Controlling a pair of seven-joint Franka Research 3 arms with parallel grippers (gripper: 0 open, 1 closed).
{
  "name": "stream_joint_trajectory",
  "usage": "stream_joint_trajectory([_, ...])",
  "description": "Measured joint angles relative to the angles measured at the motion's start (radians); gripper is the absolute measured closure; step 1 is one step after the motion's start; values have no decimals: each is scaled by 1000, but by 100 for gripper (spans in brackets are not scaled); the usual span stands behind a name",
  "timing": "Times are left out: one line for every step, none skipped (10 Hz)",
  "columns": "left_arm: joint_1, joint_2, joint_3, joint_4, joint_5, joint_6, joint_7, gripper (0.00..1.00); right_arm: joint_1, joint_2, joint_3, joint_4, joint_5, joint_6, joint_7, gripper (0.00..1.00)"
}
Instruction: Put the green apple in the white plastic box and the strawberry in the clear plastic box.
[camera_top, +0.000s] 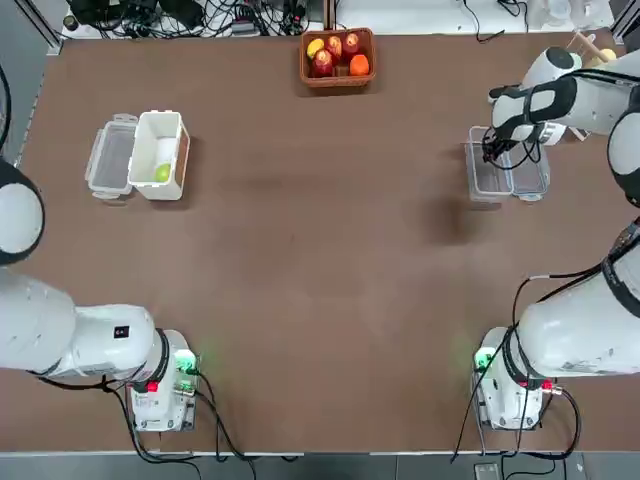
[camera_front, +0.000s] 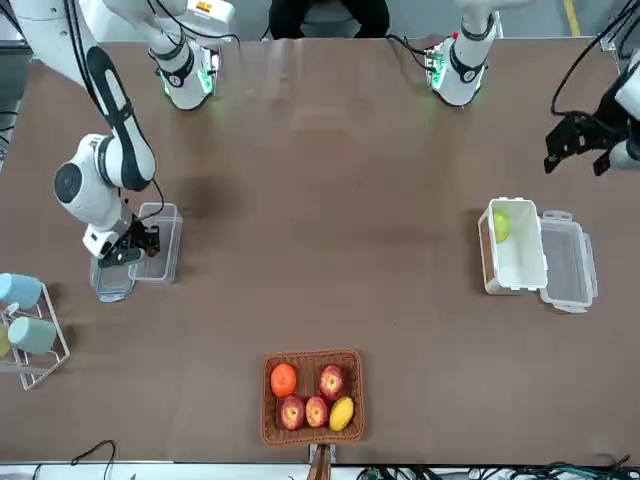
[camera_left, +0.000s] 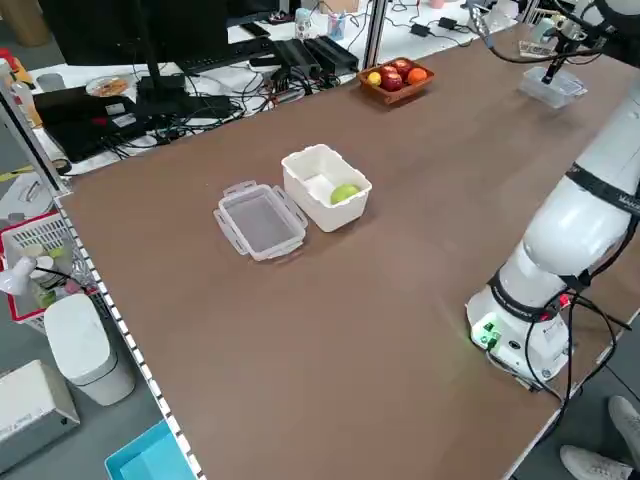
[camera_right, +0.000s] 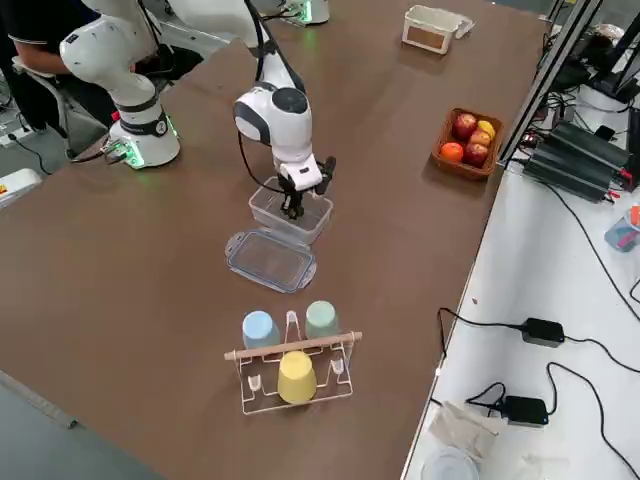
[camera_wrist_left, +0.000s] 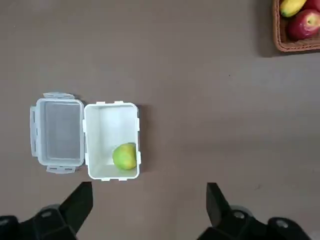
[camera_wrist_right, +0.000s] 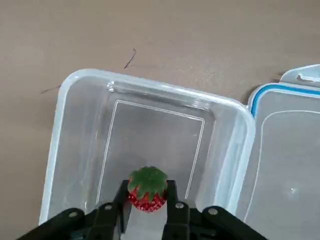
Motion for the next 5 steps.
stream_joint_trajectory([-11, 4, 2, -10, 0, 0, 0, 0, 0, 3, 0, 0, 0, 2, 0, 62])
stream_joint_trajectory([-10, 11, 2, -18, 0, 0, 0, 0, -1, 5, 0, 0, 0, 3, 0, 56])
stream_joint_trajectory([-5, 15, 3, -20, 0, 0, 3, 0, -2, 6, -1, 0, 0, 3, 0, 55])
stream_joint_trajectory([-3, 16, 8, -20, 0, 0, 7, 0, -3, 6, -1, 1, 0, 3, 0, 52])
stream_joint_trajectory([-3, 16, 12, -20, 0, 0, 8, 0, -3, 6, -1, 1, 0, 3, 0, 51])
